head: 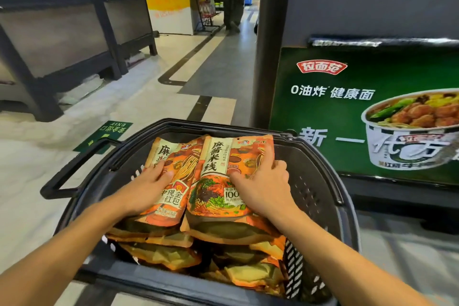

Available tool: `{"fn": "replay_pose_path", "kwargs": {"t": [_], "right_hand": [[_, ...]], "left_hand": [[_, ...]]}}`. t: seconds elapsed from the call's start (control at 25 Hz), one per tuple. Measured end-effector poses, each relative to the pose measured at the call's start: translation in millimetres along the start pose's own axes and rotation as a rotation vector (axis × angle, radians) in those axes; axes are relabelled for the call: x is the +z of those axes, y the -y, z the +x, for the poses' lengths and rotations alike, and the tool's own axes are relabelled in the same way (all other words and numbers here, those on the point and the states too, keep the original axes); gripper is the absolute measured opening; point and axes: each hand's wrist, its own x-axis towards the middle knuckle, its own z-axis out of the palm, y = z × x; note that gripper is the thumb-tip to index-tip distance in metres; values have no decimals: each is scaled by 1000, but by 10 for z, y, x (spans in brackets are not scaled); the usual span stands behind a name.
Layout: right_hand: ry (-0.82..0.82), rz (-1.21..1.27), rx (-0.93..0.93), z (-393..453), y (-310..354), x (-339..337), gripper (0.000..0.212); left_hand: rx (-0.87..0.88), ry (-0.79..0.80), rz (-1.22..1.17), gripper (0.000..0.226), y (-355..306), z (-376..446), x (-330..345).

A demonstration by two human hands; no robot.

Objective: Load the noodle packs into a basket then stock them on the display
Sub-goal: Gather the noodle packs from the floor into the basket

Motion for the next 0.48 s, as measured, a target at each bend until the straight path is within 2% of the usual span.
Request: {"fn": "replay_pose_path", "kwargs": {"t": [0.08, 0.16, 0.32, 0.48], "right_hand": [[103, -25, -27, -18, -51, 134, 87], [171, -49, -14, 10, -66, 263, 83], [177, -110, -11, 70, -11, 317, 82], [129, -166, -53, 113, -67, 181, 85]], "left_hand": [[18, -24, -5, 96, 121, -9, 61], [19, -38, 39, 95, 203, -1, 50], [-10, -87, 136, 72, 156, -46, 36], [-31, -141, 255, 70, 60, -128, -29]]}}
